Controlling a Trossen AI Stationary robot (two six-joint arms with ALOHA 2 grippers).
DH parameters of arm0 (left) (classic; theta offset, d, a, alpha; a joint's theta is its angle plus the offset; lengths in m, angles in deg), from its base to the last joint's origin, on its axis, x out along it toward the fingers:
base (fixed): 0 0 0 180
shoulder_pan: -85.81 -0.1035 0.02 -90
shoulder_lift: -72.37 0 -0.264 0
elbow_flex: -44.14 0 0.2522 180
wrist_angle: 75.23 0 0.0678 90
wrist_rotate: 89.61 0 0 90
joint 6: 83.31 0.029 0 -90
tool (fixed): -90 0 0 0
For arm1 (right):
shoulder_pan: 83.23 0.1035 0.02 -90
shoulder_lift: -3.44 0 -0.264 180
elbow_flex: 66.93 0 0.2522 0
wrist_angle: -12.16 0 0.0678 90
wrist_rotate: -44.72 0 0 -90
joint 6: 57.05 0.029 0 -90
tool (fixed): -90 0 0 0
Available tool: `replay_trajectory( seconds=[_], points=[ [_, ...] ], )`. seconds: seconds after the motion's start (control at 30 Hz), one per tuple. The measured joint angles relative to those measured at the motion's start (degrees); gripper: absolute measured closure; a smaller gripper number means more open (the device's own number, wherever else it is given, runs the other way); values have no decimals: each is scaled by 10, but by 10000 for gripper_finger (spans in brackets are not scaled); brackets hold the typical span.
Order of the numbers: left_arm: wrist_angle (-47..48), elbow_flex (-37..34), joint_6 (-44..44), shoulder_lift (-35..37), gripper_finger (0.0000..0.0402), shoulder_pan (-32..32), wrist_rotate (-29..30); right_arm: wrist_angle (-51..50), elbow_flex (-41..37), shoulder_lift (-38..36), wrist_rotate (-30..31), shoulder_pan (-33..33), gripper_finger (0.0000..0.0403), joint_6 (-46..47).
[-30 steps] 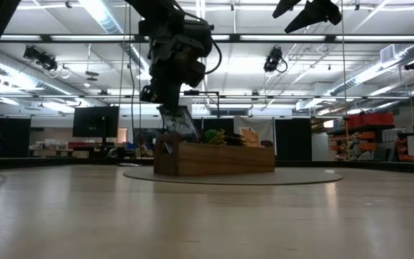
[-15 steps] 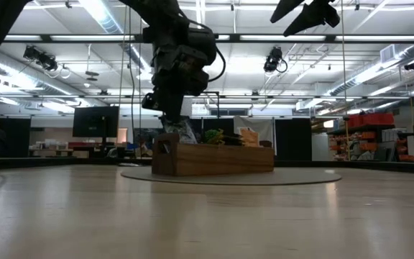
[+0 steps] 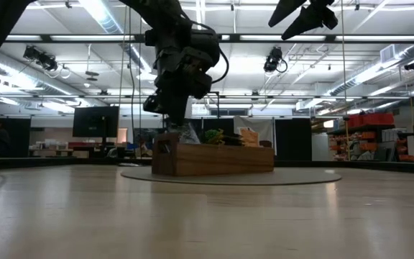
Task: Pick & Place Tea
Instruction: Put the black tea bag into the left section of the wooden organizer
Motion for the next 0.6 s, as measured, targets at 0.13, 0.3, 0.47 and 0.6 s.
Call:
replay_trajectory(
  seconds=[0.13,0.3,0.47,0.6],
  points=[
    [5,0,-6,-2,386,1,1,0,0,0,0,0,140,0],
    [6,0,4,-2,338,2,12,0,0,0,0,0,140,-2],
    [10,0,5,-2,274,2,12,0,0,0,0,0,140,-2],
    [14,0,16,-1,236,-4,-13,0,0,0,0,0,140,-2]
  ],
)
